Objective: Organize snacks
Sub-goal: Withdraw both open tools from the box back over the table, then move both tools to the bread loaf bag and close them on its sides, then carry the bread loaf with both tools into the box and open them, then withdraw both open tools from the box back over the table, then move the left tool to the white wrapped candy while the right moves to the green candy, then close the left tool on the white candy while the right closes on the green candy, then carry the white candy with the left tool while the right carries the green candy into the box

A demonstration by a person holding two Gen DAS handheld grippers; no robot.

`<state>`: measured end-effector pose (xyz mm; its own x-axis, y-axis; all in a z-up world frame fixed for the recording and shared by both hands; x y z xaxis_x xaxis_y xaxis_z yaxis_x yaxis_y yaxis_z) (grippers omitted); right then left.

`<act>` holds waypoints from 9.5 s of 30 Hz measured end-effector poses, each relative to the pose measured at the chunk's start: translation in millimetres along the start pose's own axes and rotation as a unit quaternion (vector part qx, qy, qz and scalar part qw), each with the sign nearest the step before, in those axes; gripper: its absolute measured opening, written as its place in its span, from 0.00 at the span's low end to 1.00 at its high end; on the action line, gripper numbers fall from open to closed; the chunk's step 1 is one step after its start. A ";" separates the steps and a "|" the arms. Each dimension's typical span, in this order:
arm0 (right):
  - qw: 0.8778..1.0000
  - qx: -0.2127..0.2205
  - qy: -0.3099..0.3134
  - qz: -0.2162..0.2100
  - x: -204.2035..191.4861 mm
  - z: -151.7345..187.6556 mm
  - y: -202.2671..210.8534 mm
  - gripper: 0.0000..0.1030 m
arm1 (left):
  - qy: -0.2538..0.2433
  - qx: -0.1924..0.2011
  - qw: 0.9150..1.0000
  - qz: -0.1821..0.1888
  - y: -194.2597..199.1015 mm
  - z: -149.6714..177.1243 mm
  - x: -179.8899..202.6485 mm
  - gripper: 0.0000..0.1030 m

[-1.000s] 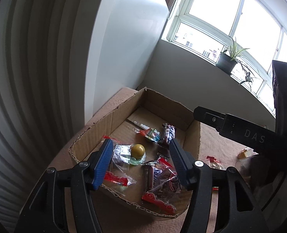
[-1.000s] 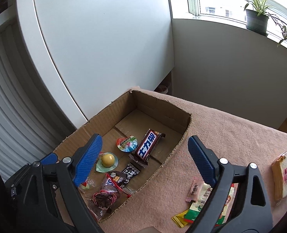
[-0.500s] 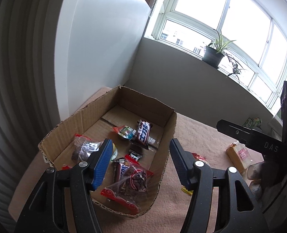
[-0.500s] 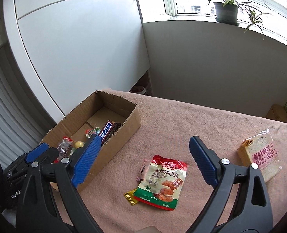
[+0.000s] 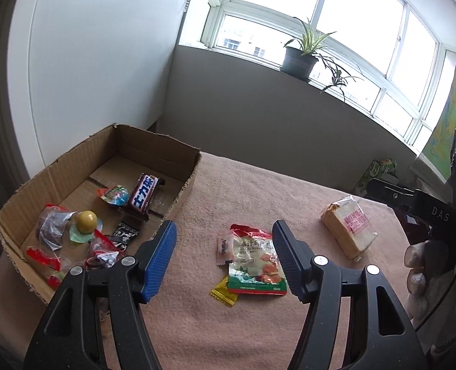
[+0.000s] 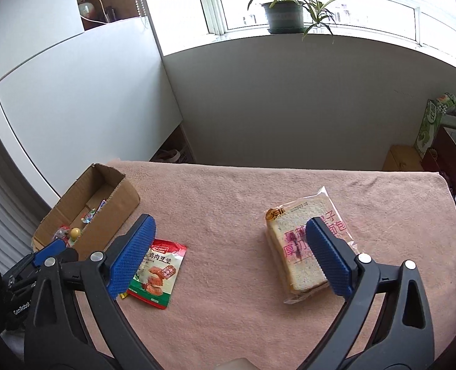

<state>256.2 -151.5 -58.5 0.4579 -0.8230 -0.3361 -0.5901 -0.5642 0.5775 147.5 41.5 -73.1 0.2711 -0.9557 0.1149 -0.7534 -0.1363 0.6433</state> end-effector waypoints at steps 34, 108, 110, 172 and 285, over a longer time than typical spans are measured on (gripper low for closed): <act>0.988 -0.121 -0.075 -0.067 114.4 37.8 -64.8 0.79 | -0.081 -0.097 0.989 0.083 -41.9 51.7 139.4 0.62; 0.976 -0.119 0.016 -0.179 -117.2 32.4 -41.5 0.53 | -0.043 0.003 0.993 0.105 20.7 4.6 48.2 0.35; 0.976 -0.119 0.022 -0.183 -130.7 31.0 -46.6 0.53 | -0.039 0.011 0.994 0.099 22.6 1.0 36.8 0.35; 0.996 -0.050 0.067 -0.034 -91.9 23.2 -42.5 0.86 | 0.045 0.048 0.998 -0.001 17.2 -17.0 -87.8 0.34; 0.991 -0.095 0.090 -0.027 4.7 34.1 -31.1 0.24 | -0.033 -0.016 0.999 -0.024 -26.6 1.8 -2.8 0.04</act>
<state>254.0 -140.1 -103.4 0.6072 -0.7570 -0.2414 -0.4340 -0.5705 0.6973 165.7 47.4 -91.9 0.2656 -0.9635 0.0341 -0.7201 -0.1748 0.6715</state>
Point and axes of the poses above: each gripper's, at about its wrist camera, not at the fingertips, and y roughly against the way its jaws point, x to its right, z to its underside, the point moved 10 cm from there along -y, roughly the way its jaws point, and after that the axes turned 14 degrees about -z, right-handed, at the moved point
